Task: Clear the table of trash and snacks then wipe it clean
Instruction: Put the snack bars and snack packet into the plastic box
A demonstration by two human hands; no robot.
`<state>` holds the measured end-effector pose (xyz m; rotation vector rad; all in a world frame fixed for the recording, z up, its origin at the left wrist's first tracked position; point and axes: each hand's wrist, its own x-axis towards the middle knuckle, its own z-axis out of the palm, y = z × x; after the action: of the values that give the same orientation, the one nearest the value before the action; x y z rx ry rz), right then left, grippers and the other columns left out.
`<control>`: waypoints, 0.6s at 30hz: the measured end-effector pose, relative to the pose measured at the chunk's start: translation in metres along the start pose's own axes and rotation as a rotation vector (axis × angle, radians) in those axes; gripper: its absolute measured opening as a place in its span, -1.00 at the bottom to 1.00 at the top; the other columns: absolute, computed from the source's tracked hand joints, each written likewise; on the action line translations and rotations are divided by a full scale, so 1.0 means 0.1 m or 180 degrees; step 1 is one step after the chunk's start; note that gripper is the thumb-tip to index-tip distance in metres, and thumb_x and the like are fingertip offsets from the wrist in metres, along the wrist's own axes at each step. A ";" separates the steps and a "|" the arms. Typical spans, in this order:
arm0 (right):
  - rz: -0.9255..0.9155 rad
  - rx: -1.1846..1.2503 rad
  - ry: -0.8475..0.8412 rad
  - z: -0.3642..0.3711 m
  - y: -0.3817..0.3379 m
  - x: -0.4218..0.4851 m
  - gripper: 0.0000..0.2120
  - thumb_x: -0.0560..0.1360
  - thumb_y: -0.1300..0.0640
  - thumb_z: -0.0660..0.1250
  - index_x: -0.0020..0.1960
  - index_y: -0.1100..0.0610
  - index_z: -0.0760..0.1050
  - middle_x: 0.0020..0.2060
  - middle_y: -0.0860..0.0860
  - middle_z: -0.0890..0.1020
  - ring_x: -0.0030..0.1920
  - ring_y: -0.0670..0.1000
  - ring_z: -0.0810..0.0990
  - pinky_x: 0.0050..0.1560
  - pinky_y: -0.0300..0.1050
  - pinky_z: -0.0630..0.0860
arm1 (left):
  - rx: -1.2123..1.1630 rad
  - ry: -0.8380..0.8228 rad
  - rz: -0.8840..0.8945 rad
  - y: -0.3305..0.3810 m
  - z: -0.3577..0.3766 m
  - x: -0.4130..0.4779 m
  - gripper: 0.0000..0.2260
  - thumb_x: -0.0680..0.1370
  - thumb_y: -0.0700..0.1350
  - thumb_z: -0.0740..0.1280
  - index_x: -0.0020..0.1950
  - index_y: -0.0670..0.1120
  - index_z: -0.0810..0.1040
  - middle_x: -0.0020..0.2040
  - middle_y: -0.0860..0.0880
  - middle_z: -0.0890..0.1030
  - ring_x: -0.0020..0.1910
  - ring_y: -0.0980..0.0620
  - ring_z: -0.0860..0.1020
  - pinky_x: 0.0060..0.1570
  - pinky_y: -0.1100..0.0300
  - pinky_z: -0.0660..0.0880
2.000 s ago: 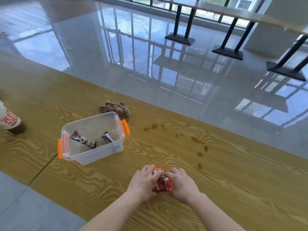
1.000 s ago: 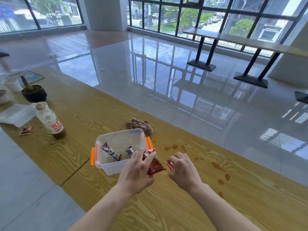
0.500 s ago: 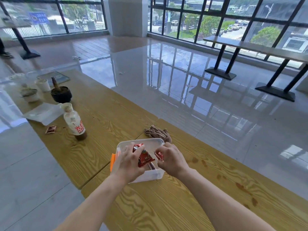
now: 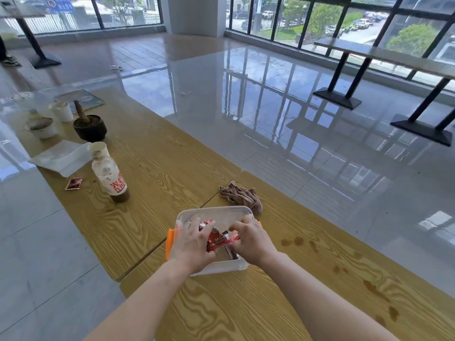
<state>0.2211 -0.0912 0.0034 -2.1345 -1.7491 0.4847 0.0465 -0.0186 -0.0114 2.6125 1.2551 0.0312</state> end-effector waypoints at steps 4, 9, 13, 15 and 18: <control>-0.0094 0.0132 0.0286 -0.04 0.03 -0.03 -0.69 0.47 0.12 0.44 0.21 0.08 0.58 0.08 0.03 0.55 0.18 0.09 0.47 0.13 -0.11 0.40 | -0.0366 0.0301 0.0084 -0.02 -0.03 -0.03 -0.47 0.37 0.06 0.33 0.33 -0.03 0.51 0.30 -0.15 0.49 0.23 -0.21 0.47 0.32 -0.12 0.28; -0.0056 0.0095 0.0602 -0.17 0.10 -0.07 -0.71 0.48 0.24 0.41 0.20 0.13 0.59 0.11 0.04 0.60 0.14 0.09 0.54 0.06 -0.16 0.42 | -0.0393 0.0854 0.0060 -0.07 -0.11 -0.04 -0.62 0.33 -0.21 0.43 0.15 -0.14 0.61 0.05 -0.12 0.59 0.03 -0.16 0.54 -0.04 -0.02 0.55; 0.0207 0.0022 0.0771 -0.22 0.16 -0.10 -0.65 0.47 0.28 0.38 0.24 0.14 0.57 0.09 0.06 0.60 0.13 0.12 0.52 0.00 -0.18 0.35 | -0.0121 0.1081 -0.0278 -0.12 -0.17 -0.10 -0.57 0.33 -0.23 0.43 0.20 -0.12 0.59 0.08 -0.12 0.59 0.07 -0.14 0.53 -0.01 -0.02 0.52; 0.0353 -0.0040 0.0692 -0.22 0.18 -0.12 -0.64 0.48 0.23 0.37 0.27 0.12 0.53 0.09 0.08 0.58 0.14 0.14 0.50 0.02 -0.14 0.40 | -0.0110 0.0980 -0.0494 -0.18 -0.16 -0.13 -0.52 0.35 -0.22 0.39 0.28 -0.12 0.51 0.16 -0.16 0.55 0.18 -0.16 0.48 0.04 -0.05 0.51; 0.0616 -0.0083 0.0358 -0.19 0.21 -0.14 -0.60 0.52 0.11 0.35 0.34 0.10 0.45 0.13 0.10 0.53 0.16 0.16 0.47 0.11 -0.04 0.43 | -0.0267 0.0642 -0.0779 -0.26 -0.11 -0.14 -0.44 0.41 -0.18 0.32 0.42 -0.15 0.33 0.21 -0.20 0.49 0.20 -0.17 0.45 0.07 0.01 0.51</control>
<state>0.2459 -0.1100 0.0114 -2.3143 -1.5052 0.3840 0.0160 -0.0114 -0.0060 2.4150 1.5963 0.3034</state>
